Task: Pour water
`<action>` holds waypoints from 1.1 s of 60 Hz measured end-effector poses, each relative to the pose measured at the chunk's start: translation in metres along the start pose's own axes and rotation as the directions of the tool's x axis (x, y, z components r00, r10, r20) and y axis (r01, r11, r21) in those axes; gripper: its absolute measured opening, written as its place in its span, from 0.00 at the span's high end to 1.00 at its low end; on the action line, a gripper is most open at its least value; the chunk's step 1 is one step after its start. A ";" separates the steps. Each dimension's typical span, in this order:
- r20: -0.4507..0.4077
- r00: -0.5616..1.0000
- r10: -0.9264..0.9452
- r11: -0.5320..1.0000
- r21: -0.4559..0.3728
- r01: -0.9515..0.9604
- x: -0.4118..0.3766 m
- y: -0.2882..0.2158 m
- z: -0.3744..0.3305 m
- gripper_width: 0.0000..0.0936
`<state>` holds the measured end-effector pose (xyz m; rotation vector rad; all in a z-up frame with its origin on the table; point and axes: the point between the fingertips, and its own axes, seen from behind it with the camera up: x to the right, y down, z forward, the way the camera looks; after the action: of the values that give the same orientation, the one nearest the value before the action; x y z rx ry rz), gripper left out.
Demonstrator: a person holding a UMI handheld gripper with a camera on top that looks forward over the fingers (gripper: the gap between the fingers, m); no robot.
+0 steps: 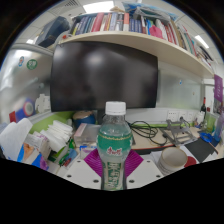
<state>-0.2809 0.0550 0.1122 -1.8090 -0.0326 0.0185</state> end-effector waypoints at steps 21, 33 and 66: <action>0.055 0.699 0.713 0.690 -0.230 -0.686 0.029 -0.041 -0.019 0.74; 0.001 0.246 0.969 0.229 -0.367 -0.902 0.041 -0.046 -0.026 0.74; -0.189 -0.421 0.887 -0.456 -0.502 -0.735 0.043 -0.049 -0.030 0.74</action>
<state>-0.2379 0.0392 0.1670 -1.5515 1.5519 1.8881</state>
